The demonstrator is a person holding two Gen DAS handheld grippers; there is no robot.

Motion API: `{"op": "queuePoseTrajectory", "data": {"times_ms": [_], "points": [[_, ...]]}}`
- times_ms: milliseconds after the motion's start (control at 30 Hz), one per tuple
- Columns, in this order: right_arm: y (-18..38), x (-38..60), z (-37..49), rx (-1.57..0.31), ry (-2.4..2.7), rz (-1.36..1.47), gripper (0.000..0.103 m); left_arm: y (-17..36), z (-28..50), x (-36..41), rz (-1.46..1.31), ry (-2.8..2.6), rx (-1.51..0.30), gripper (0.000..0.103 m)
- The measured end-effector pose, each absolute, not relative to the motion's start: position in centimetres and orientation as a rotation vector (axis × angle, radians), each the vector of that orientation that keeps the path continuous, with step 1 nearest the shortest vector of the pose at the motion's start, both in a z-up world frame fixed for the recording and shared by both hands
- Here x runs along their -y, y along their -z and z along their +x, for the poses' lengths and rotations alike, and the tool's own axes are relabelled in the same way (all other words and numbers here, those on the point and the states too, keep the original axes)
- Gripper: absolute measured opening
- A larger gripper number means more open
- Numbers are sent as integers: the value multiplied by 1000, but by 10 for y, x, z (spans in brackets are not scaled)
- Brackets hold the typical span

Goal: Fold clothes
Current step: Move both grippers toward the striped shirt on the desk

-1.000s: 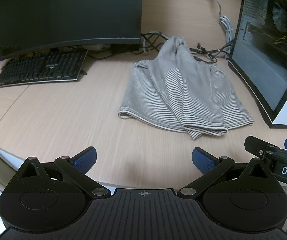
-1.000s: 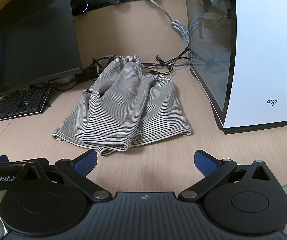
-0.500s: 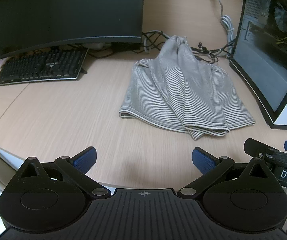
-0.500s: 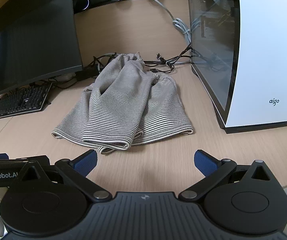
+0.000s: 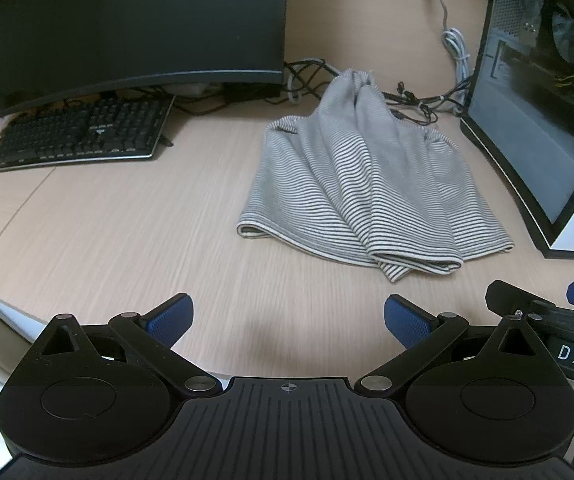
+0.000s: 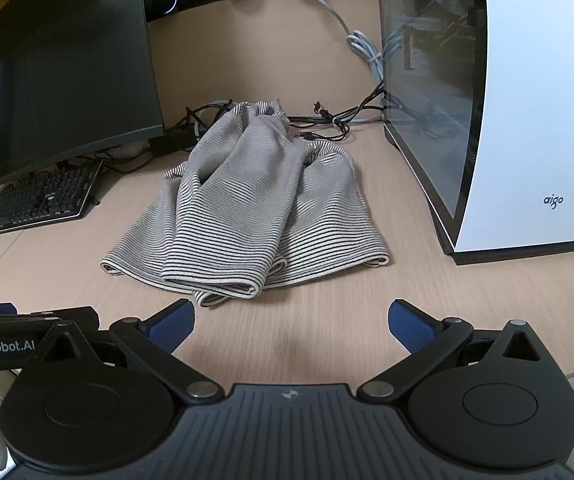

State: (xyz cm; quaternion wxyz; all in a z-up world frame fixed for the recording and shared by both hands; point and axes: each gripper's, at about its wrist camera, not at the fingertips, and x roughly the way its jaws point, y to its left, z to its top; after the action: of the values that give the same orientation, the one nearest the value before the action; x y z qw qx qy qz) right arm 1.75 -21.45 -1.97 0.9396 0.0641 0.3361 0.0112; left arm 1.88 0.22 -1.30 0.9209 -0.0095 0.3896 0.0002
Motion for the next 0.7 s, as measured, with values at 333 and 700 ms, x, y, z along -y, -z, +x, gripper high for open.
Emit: {"op": "queuePoseTrajectory", "data": {"times_ms": [333,700], "points": [[25,213,31,-704,-8,138,103,16,36,-4,-12,8,-815,103],[35,208,66,-758,0,200,103,31,87,-21,-60,96,-871,103]]}}
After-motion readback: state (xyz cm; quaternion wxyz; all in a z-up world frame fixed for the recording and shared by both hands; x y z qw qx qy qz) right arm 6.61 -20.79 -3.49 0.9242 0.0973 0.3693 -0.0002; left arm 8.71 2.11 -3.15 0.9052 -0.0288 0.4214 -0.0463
